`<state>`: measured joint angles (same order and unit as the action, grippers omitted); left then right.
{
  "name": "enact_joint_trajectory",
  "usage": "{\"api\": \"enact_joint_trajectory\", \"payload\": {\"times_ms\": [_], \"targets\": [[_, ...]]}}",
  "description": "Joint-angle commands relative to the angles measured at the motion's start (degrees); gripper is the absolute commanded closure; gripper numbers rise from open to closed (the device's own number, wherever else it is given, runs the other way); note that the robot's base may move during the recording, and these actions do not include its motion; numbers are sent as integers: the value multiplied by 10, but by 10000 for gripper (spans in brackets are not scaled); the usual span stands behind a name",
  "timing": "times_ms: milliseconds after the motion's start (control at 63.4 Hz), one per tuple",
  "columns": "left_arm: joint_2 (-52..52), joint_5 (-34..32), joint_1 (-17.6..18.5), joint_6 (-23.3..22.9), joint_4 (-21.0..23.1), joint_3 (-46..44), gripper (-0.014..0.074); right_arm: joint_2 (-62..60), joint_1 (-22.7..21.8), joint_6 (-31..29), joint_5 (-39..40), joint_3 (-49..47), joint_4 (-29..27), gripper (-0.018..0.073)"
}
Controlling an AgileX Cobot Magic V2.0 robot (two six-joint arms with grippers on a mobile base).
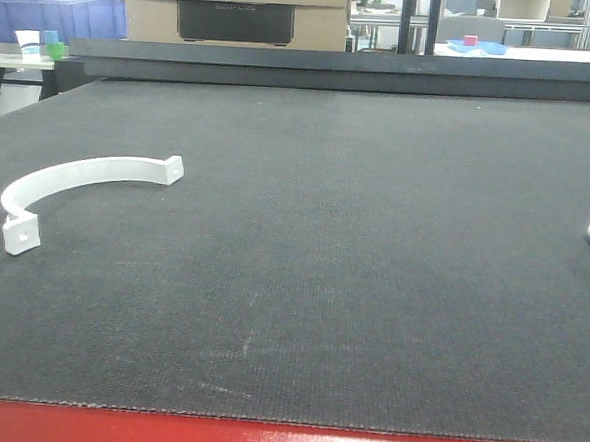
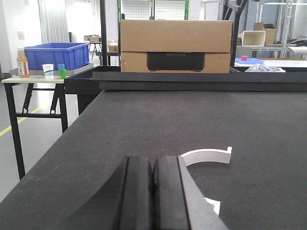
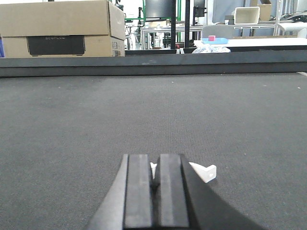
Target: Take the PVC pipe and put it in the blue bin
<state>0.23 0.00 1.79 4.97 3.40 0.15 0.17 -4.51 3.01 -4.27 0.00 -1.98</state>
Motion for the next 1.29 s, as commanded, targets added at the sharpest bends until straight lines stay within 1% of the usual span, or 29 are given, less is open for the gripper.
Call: {"api": "enact_joint_trajectory", "payload": {"times_ms": [0,883,978,1057,1167,1278], "targets": [[-2,-10,1,3,-1,-2,708,-2,-4,0,13,0,5,728],[-2,-10,1,3,-1,-2,708,-2,-4,0,19,0,6,728],[-2,-15,1,3,-1,-2,708,-2,-4,0,43,0,6,728],[-2,-22,1,3,-1,-2,708,-2,-4,0,25,0,6,728],[-2,11,1,3,-1,-38,708,-2,-4,0,-19,-46,6,728],[-2,75,1,3,-1,-111,708,-2,-4,0,-42,-110,6,728]]}}
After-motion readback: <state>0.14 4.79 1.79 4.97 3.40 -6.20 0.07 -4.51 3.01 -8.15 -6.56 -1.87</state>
